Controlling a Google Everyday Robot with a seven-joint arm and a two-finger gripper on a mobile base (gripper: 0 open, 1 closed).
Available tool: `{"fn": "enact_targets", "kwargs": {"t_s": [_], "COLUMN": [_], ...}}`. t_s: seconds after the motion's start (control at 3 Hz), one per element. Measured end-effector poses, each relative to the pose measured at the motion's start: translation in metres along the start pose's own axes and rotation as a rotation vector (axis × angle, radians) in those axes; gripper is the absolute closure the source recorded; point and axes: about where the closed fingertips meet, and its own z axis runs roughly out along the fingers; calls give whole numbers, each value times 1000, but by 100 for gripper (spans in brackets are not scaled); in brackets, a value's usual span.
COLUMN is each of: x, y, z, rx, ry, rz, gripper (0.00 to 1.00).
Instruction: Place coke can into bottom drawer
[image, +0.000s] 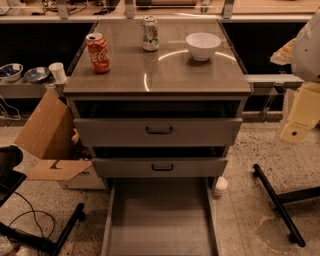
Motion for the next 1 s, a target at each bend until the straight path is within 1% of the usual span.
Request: {"fn": "enact_targets", "kwargs": {"t_s": [0.33, 0.67, 1.0], "x": [0, -12, -58], "y": [0, -14, -60], "z": [0, 14, 55], "rx": [0, 15, 42], "ry": [0, -75, -301], "rz": [0, -12, -10], "gripper": [0, 0, 0]}}
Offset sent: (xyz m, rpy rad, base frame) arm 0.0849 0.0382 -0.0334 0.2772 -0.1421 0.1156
